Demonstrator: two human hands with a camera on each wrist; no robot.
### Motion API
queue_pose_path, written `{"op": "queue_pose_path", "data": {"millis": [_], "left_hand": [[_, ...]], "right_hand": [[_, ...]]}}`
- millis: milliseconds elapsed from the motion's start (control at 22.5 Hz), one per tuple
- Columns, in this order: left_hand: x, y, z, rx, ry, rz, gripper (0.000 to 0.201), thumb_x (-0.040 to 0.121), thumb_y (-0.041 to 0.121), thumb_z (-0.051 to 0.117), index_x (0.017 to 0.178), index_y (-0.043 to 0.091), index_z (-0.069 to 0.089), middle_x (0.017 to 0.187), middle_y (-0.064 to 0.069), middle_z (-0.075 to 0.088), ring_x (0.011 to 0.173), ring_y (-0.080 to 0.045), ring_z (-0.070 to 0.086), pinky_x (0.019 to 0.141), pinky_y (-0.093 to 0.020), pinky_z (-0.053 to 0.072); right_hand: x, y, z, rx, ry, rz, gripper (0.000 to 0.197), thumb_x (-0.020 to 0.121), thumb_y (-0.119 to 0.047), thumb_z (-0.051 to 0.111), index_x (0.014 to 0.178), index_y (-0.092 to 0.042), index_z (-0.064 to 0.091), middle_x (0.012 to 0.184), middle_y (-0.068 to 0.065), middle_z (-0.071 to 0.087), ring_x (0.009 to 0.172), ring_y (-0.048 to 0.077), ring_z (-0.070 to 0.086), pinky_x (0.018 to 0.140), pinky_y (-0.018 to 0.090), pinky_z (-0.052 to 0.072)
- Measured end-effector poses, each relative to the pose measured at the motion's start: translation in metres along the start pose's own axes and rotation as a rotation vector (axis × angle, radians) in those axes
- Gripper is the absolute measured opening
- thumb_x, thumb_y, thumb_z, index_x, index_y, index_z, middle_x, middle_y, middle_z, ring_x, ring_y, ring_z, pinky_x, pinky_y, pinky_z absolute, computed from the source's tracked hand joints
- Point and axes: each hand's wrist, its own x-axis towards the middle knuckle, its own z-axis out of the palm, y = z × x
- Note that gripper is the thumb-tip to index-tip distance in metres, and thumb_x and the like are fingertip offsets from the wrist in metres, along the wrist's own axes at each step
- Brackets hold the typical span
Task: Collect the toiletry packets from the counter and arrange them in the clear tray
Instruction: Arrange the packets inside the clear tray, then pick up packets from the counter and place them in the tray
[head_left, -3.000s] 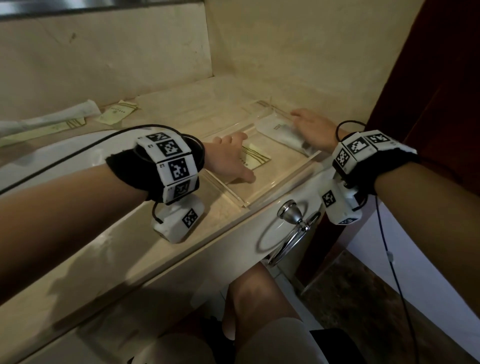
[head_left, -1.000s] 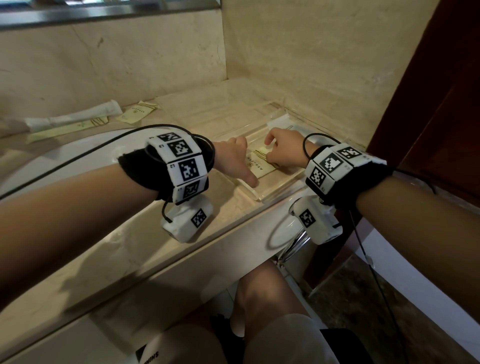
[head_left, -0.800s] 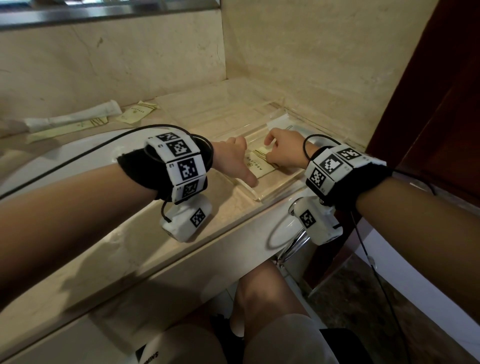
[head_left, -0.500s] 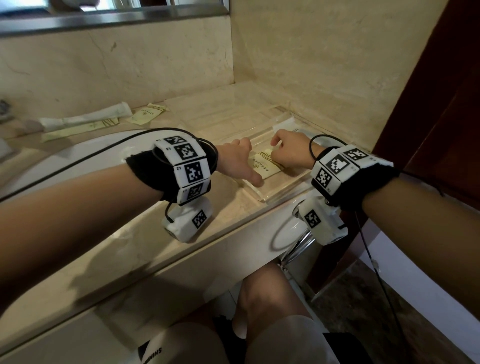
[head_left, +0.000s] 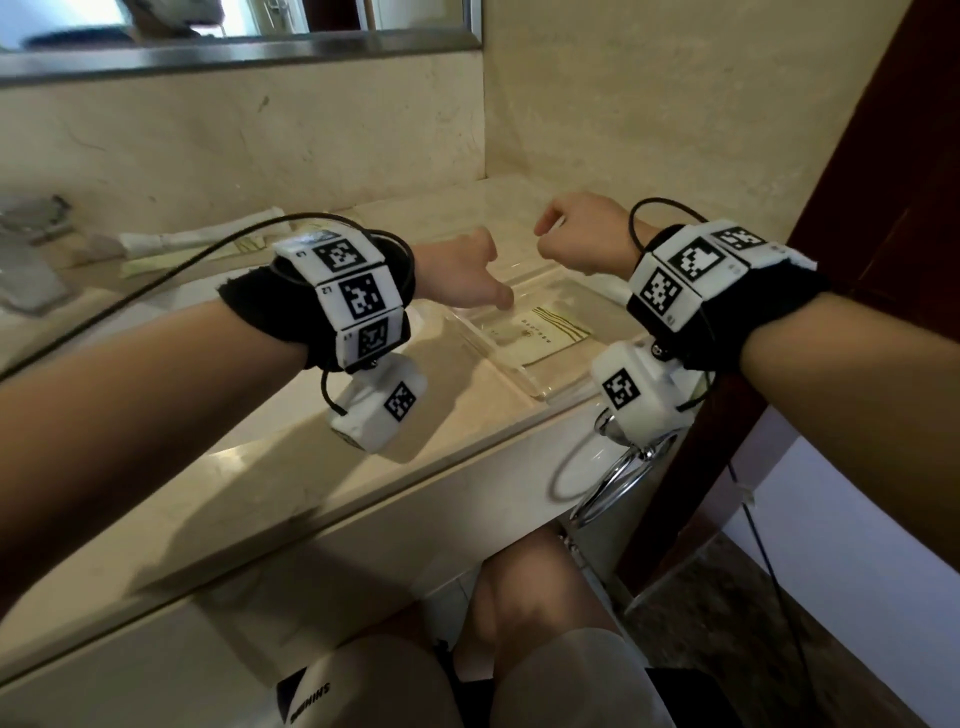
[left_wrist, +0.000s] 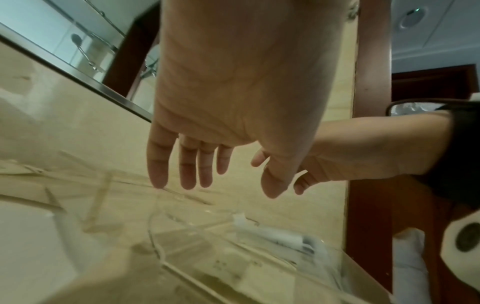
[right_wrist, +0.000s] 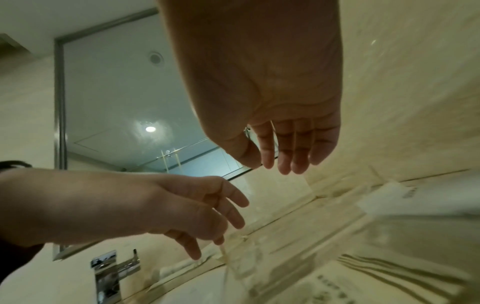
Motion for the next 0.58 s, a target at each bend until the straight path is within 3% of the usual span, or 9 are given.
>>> {"op": "queue_pose_path", "data": {"millis": [89,222,311,444,578], "left_hand": [[-0.009,-0.014,-0.009,-0.03,0.042,-0.033,0.065,0.09,0.034,0.056,0.142,0.009,0.027,0.141,-0.01,0.044,0.121,-0.028,0.049,0.093,-0.035,0.043],[-0.024,-0.036,-0.018,-0.037,0.052,-0.096,0.053,0.09,0.032,0.055,0.135,0.009,0.037,0.128,-0.009,0.05,0.108,-0.026,0.052,0.083,-0.034,0.046],[-0.042,-0.061,-0.028,-0.065,0.083,-0.159,0.031,0.09,0.03,0.055,0.114,0.012,0.049,0.109,-0.011,0.055,0.095,-0.024,0.053,0.072,-0.031,0.048],[-0.061,-0.087,-0.039,-0.077,0.109,-0.233,0.02,0.091,0.028,0.053,0.103,0.013,0.05,0.098,-0.01,0.053,0.089,-0.022,0.051,0.069,-0.029,0.047],[-0.089,-0.119,-0.045,-0.102,0.154,-0.334,0.017,0.092,0.026,0.052,0.101,0.012,0.049,0.098,-0.01,0.051,0.088,-0.022,0.05,0.06,-0.024,0.043]], "right_hand": [[0.001,-0.021,0.006,0.004,-0.004,-0.054,0.033,0.09,-0.01,0.047,0.123,-0.008,0.053,0.085,-0.001,0.051,0.077,0.016,0.047,0.052,0.021,0.035],[-0.001,-0.044,0.025,0.008,-0.037,-0.083,0.037,0.089,-0.013,0.049,0.125,-0.009,0.048,0.1,0.005,0.051,0.087,0.02,0.048,0.054,0.024,0.035],[-0.002,-0.069,0.045,-0.02,-0.106,-0.139,0.037,0.089,-0.015,0.049,0.126,-0.01,0.046,0.109,0.009,0.055,0.089,0.021,0.048,0.053,0.025,0.035],[-0.003,-0.095,0.06,-0.081,-0.117,-0.229,0.036,0.09,-0.016,0.049,0.124,-0.008,0.049,0.12,0.013,0.058,0.102,0.027,0.055,0.076,0.031,0.045],[-0.008,-0.129,0.08,-0.083,-0.163,-0.322,0.036,0.09,-0.015,0.048,0.124,-0.004,0.053,0.123,0.016,0.059,0.108,0.03,0.057,0.087,0.036,0.048]]}}
